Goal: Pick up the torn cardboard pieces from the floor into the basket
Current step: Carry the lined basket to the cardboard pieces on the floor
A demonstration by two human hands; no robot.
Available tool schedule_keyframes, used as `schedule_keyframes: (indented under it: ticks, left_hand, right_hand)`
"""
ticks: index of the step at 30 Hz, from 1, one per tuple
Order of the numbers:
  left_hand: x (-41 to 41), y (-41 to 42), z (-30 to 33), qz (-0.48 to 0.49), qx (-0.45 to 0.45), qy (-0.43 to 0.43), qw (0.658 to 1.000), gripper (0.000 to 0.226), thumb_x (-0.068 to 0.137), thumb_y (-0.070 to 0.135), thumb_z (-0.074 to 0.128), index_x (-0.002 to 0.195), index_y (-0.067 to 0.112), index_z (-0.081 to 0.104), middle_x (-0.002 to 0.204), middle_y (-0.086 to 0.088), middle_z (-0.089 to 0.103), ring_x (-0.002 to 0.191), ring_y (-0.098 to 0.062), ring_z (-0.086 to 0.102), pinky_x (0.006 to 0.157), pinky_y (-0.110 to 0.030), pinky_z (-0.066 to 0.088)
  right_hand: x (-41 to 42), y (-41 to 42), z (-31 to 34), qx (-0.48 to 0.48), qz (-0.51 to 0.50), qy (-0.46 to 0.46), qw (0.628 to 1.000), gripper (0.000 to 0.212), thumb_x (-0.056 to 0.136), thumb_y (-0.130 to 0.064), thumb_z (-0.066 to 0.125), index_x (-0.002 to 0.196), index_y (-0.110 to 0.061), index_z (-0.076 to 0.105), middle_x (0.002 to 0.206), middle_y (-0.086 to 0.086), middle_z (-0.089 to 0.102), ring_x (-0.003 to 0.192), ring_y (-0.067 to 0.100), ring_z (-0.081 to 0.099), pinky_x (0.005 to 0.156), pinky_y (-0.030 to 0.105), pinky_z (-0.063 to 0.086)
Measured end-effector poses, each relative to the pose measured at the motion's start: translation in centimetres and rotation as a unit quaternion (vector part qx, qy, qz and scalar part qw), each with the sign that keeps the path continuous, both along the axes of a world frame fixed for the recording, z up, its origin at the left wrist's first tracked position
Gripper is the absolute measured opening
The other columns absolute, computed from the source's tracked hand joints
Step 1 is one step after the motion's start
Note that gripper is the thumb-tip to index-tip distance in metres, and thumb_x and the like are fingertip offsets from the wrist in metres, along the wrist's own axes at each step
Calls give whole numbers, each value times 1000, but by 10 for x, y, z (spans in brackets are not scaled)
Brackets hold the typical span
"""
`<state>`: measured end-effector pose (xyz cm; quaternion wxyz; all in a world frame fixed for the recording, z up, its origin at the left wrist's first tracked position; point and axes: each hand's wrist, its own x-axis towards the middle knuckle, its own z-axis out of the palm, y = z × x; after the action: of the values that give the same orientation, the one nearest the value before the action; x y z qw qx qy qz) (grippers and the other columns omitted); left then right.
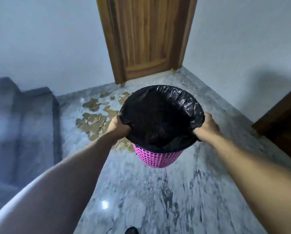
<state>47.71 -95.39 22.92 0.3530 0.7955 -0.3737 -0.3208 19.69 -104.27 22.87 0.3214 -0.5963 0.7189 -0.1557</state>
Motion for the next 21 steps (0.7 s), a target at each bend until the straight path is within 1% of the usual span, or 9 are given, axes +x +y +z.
schedule_keyframes:
  ticks: [4,7,9,10,12,14,15,18,21]
  left_hand:
    - [59,7,-23,83,18,12,996,24,64,11,62,84,19,53,82,-3,60,83,-26,59,74,-36,53]
    - [115,13,-54,142,51,8,989,41,60,16,62,100,14,53,99,-9,64,94,-29,62,79,-39,57]
    - [145,16,-75,173,68,18,982,55,59,17,61,112,15,48,105,-9,61,98,-31,61,79,-39,56]
    - [167,17,-90,201,73,25,976,55,59,17,60,113,16,46,104,-9,61,98,-31,60,79,-39,55]
    - [198,21,-115,239,88,26,967,49,64,16,59,110,16,45,102,-8,60,97,-32,59,79,-39,54]
    - [230,29,-145,269,113,22,956,45,66,15,58,109,17,45,103,-8,61,99,-32,59,81,-39,53]
    - [249,31,-162,285,125,20,950,44,67,13,58,109,17,44,104,-8,61,100,-33,58,81,-38,52]
    - [286,42,-197,319,132,17,938,44,68,9,58,108,17,42,103,-8,61,99,-34,59,79,-37,50]
    - [318,52,-239,362,122,35,924,53,62,15,59,111,24,42,101,-4,62,95,-32,59,83,-42,52]
  right_hand:
    - [79,-38,-15,0,84,5,996,65,75,-34,66,133,-23,39,115,12,64,104,35,61,86,36,51]
    - [146,-61,-38,10,142,8,990,68,80,-27,68,139,-20,35,122,16,61,111,36,58,91,36,49]
    - [181,-71,-53,18,172,10,985,66,80,-26,68,138,-18,35,120,16,61,102,35,59,84,34,48]
    - [212,-81,-69,23,195,14,980,67,80,-24,68,138,-18,35,121,16,60,100,35,59,83,34,48]
    - [257,-92,-92,49,225,10,973,74,82,-17,71,144,-15,31,135,17,52,114,35,56,93,36,46]
    - [307,-96,-120,82,259,-15,962,81,83,-4,72,150,-9,26,148,16,40,131,32,45,104,34,38]
    - [336,-100,-139,89,276,-27,957,83,82,0,71,150,-6,25,150,16,38,134,30,41,107,33,35]
    - [400,-106,-179,108,304,-59,945,85,81,8,69,151,-5,23,149,18,38,134,30,40,110,32,32]
    - [458,-109,-223,124,338,-70,930,84,81,7,70,151,-5,25,145,17,43,133,30,43,109,32,33]
